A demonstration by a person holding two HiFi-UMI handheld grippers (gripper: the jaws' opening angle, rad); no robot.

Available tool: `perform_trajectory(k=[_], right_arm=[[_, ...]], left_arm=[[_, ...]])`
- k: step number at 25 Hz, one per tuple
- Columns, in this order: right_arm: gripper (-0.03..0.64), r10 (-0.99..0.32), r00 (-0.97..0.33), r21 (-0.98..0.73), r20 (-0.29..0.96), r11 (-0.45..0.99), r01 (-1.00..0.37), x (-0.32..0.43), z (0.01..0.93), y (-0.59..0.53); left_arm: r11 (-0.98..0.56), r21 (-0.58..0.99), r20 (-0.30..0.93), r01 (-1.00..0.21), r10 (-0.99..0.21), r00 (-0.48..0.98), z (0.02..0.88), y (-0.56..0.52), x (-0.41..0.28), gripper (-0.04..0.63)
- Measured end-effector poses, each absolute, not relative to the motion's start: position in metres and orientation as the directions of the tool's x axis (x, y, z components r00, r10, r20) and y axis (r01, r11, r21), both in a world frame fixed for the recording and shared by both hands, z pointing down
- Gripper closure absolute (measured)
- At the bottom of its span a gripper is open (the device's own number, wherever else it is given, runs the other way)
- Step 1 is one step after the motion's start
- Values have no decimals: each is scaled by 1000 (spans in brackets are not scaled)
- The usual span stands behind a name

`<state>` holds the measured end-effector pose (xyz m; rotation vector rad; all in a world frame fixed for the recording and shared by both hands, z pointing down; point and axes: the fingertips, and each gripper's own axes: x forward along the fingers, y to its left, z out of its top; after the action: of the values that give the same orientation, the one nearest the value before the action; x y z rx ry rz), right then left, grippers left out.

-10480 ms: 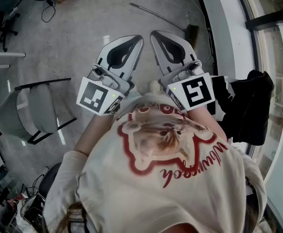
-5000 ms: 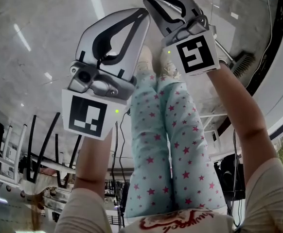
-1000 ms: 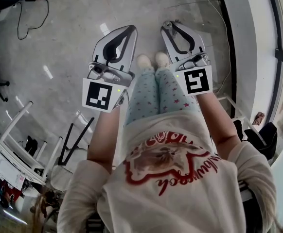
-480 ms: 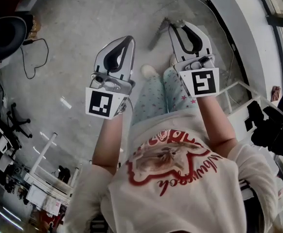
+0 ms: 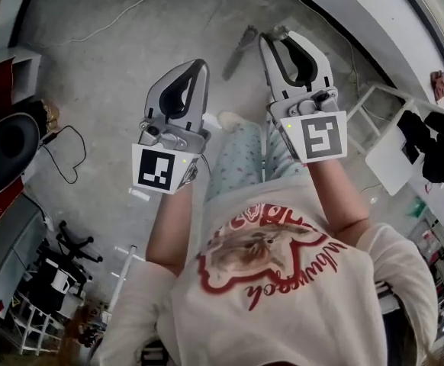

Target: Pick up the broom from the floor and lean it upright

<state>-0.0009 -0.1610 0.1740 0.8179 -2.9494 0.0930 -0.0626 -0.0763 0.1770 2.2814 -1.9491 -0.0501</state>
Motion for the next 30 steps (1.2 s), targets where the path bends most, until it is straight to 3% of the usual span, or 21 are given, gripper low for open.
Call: perform_trajectory(k=[16, 30], right_arm=[[522, -868, -482, 1, 118, 485, -875, 218, 181, -347], [522, -956, -250, -33, 153, 247, -968, 367, 191, -454]], left_arm=[[-555, 162, 64, -816, -819, 570, 173, -290, 117, 574], [-710, 143, 32, -690, -693, 720, 159, -437, 260, 574]])
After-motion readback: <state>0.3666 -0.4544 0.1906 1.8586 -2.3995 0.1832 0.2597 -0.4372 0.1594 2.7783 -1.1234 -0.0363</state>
